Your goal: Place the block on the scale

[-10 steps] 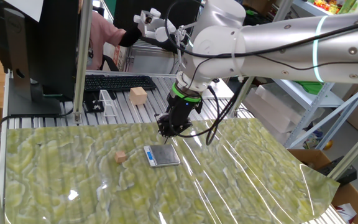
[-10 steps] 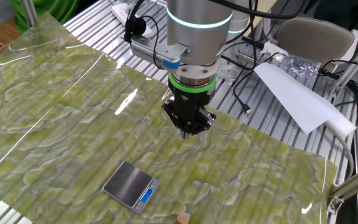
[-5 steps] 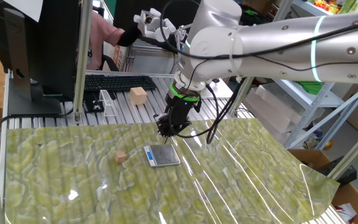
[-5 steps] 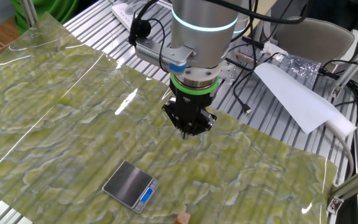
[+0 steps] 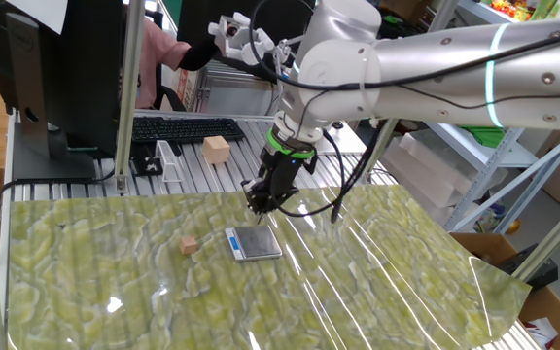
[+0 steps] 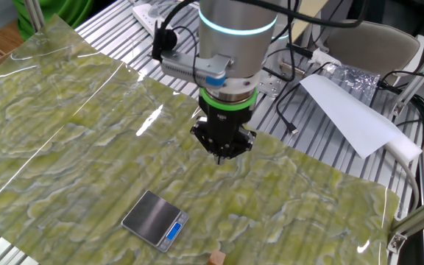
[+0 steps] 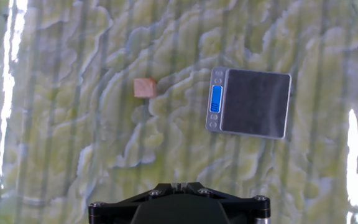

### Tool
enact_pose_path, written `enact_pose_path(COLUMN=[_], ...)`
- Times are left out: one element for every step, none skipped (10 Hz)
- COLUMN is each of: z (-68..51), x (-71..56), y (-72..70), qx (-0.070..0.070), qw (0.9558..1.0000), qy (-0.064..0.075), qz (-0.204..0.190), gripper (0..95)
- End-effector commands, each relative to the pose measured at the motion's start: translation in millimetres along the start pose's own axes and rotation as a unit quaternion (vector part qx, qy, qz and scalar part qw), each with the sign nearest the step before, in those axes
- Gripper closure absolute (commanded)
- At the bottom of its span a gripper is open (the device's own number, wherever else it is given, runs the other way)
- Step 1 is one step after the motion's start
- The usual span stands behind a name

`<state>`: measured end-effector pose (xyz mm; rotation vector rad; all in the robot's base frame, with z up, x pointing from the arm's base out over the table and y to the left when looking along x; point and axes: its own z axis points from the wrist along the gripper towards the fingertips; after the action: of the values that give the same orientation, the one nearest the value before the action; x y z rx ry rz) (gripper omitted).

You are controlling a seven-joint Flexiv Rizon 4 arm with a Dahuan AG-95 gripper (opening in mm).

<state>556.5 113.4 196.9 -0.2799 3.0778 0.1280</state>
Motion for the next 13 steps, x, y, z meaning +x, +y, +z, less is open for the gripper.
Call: enact_pose_path(z=[0.5,1.7,1.9,1.2,0.6,1.1,3.1,4.5,6.4,10.5,16.0,19.7,21.5], x=[-1.6,-3.2,-6.1,-8.3,-12.4,-14.2,-17.8,-19.7,-21.2,-23.3,-26.1,-28.1,-29.0], y=[0.1,4.8,9.9,12.0,15.5,17.3,21.5,23.8,25.4,27.0,29.0,30.3,31.2], qx=[0.004,0.005,0.005,0.005,0.005,0.005,0.008,0.011,0.012,0.012,0.015,0.021,0.026], qw=[0.9999,0.9999,0.9998,0.9998,0.9998,0.9998,0.9998,0.9998,0.9998,0.9998,0.9997,0.9995,0.9993], qy=[-0.003,-0.004,-0.004,-0.004,-0.004,-0.004,-0.005,-0.008,-0.008,-0.008,-0.010,-0.013,-0.017], qz=[0.010,0.014,0.016,0.017,0.016,0.016,0.016,0.016,0.015,0.015,0.017,0.022,0.021], gripper=[95.0,95.0,95.0,95.0,95.0,95.0,95.0,95.0,95.0,95.0,95.0,95.0,95.0])
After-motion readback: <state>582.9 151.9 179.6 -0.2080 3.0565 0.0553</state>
